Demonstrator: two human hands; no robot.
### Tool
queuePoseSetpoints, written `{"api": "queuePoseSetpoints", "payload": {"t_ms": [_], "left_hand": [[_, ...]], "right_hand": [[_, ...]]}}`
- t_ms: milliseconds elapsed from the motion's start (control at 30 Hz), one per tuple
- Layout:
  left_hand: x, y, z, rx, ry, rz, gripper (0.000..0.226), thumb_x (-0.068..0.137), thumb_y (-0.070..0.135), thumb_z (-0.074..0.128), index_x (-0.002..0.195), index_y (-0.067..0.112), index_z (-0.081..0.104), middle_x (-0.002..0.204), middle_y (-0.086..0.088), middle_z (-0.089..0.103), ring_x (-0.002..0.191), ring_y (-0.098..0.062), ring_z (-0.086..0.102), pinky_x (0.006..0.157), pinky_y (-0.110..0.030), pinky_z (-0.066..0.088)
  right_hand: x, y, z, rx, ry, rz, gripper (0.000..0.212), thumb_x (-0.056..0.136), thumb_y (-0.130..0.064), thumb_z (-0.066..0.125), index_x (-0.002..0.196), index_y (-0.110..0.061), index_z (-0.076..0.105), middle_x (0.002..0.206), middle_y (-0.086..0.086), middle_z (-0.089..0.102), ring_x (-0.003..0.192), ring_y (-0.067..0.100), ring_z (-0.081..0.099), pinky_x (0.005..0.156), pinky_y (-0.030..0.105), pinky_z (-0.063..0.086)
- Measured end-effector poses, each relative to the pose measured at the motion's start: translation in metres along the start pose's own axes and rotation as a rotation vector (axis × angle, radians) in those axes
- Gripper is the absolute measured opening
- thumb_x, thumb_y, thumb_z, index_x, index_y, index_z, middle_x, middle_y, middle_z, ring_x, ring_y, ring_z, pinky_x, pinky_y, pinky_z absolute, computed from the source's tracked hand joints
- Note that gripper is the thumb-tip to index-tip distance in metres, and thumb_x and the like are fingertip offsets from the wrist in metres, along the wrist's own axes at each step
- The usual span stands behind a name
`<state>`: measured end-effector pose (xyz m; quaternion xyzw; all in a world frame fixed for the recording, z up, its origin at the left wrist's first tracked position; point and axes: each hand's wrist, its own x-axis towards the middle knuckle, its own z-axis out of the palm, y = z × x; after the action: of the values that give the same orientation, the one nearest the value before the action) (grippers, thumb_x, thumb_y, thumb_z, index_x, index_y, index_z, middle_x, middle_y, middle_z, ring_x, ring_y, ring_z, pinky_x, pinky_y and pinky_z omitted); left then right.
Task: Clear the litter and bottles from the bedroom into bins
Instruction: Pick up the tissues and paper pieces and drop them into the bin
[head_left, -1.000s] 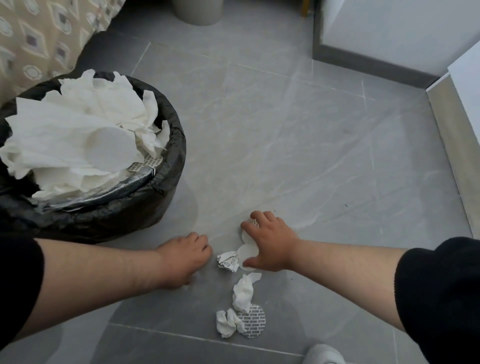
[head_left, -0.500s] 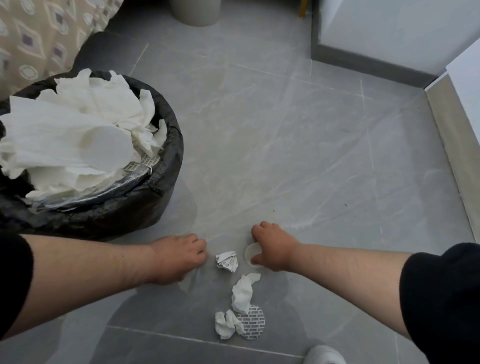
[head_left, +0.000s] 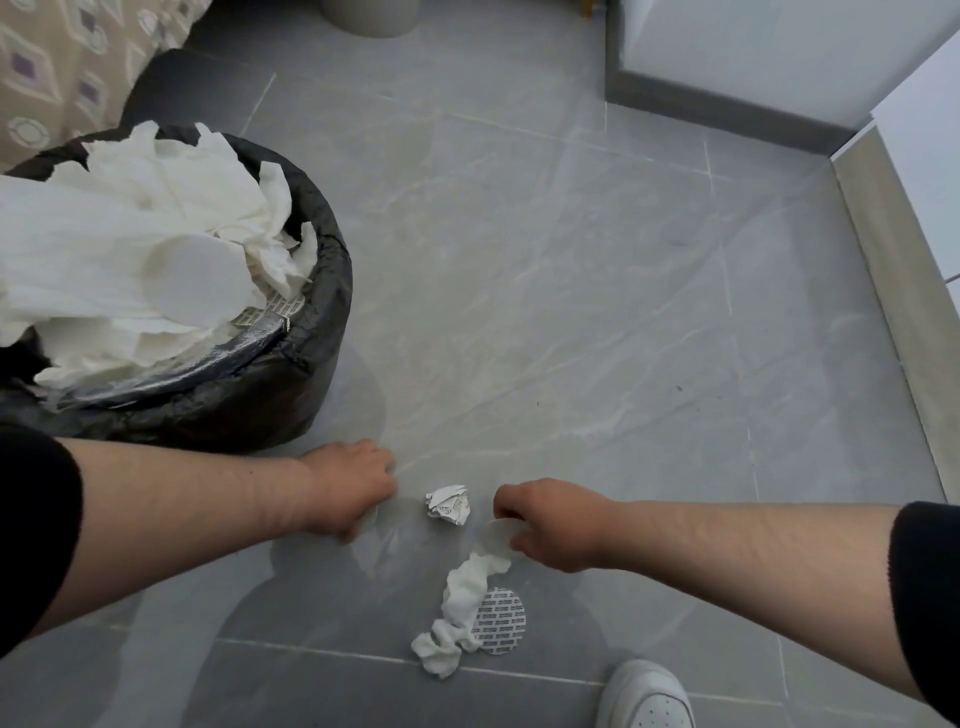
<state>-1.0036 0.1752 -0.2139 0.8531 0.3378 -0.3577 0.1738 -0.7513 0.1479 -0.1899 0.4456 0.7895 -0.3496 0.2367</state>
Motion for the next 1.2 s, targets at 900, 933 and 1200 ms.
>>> {"api": "queuePoseSetpoints", "payload": {"t_ms": [900,933,1200], "left_hand": [[0.025,0.031,-0.027,0.204,0.287,0.376,0.025,0.089,0.005,0.045,0.112,0.011,0.045,0.115,-0.014,0.046,0.099,-0.034,0.05,0.073,-0.043,0.047],[0.025,0.03,-0.032,0.186,0.264,0.343,0.025,0.089,0.004,0.044,0.113,0.012,0.045,0.118,-0.013,0.045,0.101,-0.034,0.049,0.075,-0.044,0.047],[0.027,0.002,-0.065,-0.418,0.372,-0.043,0.026,0.079,0.015,0.061,0.105,0.016,0.058,0.113,-0.006,0.06,0.106,-0.028,0.056,0.08,-0.032,0.044]], "right_hand": [[-0.004,-0.026,0.044,-0.379,-0.016,-0.42,0.023,0.092,-0.02,0.057,0.111,-0.009,0.059,0.104,0.019,0.058,0.092,0.04,0.058,0.062,0.037,0.035],[-0.002,-0.024,0.039,-0.345,0.007,-0.391,0.023,0.092,-0.022,0.056,0.112,-0.01,0.06,0.104,0.018,0.059,0.093,0.04,0.058,0.065,0.038,0.039],[-0.002,0.004,-0.044,-0.043,0.236,-0.152,0.029,0.092,-0.033,0.054,0.114,-0.015,0.061,0.108,0.012,0.063,0.102,0.032,0.058,0.082,0.036,0.044]]}}
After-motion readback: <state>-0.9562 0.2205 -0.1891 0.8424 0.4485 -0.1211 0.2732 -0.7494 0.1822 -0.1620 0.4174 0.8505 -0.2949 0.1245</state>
